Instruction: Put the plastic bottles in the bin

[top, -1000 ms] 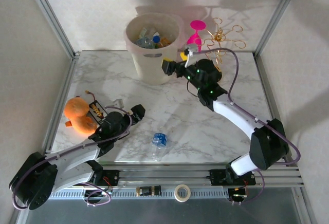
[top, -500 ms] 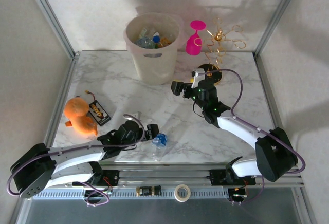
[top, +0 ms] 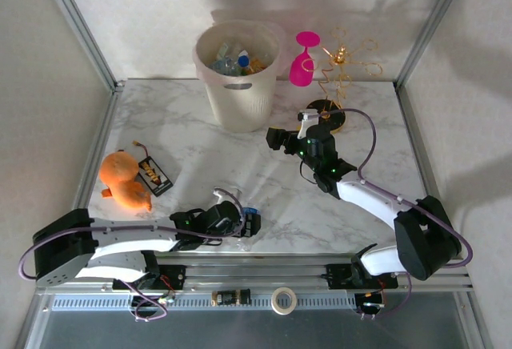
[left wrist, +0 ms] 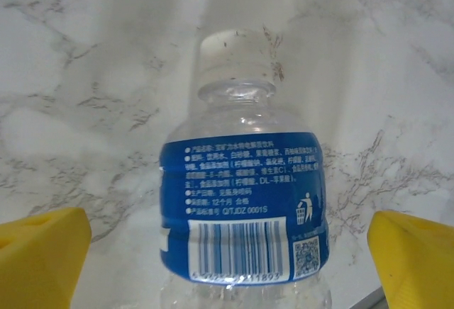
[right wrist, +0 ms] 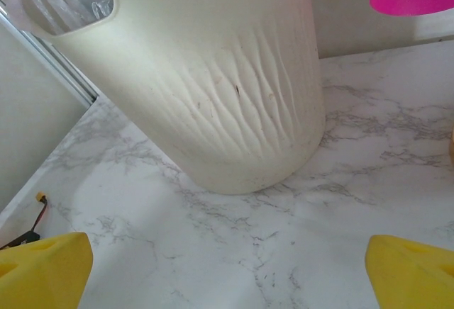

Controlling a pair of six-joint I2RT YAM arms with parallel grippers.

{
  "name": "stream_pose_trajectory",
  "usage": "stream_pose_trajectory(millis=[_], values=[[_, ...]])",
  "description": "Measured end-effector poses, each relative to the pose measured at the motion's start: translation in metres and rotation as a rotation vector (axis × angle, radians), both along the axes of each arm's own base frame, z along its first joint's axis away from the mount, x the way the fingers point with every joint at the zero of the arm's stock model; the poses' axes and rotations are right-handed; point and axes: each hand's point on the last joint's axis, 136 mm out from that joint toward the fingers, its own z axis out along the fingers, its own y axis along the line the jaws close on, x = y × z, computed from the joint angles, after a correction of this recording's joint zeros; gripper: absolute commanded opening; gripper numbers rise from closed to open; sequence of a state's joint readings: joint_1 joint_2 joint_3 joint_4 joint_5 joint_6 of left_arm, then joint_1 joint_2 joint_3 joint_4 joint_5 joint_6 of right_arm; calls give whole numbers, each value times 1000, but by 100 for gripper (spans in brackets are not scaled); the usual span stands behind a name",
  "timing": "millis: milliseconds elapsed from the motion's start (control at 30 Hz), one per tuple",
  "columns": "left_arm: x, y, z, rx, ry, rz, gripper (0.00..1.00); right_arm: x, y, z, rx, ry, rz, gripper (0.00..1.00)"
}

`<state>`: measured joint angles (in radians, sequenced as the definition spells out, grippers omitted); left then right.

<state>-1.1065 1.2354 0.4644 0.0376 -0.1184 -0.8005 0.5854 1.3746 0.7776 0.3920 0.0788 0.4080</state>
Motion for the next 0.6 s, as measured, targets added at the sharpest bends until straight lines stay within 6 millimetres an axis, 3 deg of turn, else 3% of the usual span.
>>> stream_pose_trajectory(millis=[233, 600], values=[[0, -9, -18, 104, 23, -23, 96, 0, 0, 0, -3, -1, -1, 99], [4, -12, -30, 182, 24, -39, 70, -7, -5, -22, -23, 41, -6, 99]])
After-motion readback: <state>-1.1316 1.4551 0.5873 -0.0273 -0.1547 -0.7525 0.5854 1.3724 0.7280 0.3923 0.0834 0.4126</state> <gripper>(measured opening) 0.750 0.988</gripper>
